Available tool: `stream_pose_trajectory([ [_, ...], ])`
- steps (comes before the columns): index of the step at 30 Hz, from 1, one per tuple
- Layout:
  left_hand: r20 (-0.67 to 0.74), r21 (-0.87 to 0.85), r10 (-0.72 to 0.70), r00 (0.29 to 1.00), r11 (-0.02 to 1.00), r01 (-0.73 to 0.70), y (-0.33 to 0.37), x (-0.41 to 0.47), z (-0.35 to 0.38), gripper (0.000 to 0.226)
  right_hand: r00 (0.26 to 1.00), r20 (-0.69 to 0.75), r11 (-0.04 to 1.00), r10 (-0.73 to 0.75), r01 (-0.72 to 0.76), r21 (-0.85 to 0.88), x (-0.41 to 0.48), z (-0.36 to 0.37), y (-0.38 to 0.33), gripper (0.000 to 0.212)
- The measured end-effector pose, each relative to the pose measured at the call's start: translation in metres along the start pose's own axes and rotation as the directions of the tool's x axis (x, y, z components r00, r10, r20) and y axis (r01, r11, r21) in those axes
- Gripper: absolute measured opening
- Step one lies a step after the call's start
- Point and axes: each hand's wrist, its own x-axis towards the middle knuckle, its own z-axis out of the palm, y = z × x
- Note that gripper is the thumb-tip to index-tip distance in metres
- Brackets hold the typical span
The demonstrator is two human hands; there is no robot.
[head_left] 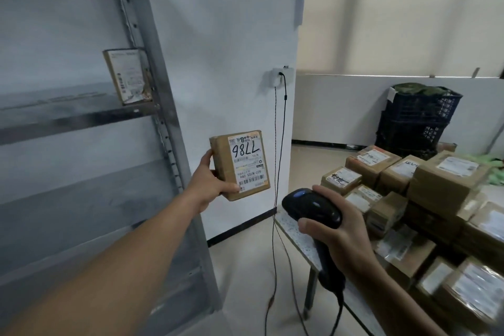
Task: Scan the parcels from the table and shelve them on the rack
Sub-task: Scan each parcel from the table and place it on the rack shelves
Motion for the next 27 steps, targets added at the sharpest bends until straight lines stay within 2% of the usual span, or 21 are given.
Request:
stream_pose_trajectory([
  [8,-0.098,-0.022,0.071,0.993,0.997,-0.073,0.031,-0.007,-0.073,0.132,0.992,0.055,0.994,-0.11,0.11,-0.001,0.031,0.055,-0.031,0.077],
  [12,-0.132,-0.037,0.128,0.983,0.99,-0.133,0.05,-0.018,-0.125,0.125,0.987,0.084,0.991,-0.135,0.136,-0.001,0.053,0.094,-0.057,0.075],
  [20,-0.216,-0.049,0.2,0.956,0.975,-0.215,0.077,-0.021,-0.249,0.119,0.977,0.086,0.98,-0.193,0.188,0.062,0.092,0.202,-0.116,0.075],
  [27,-0.238,0.022,0.278,0.931,0.96,-0.281,0.104,-0.018,-0.348,0.116,0.969,0.084,0.969,-0.233,0.224,0.103,0.119,0.293,-0.15,0.074],
])
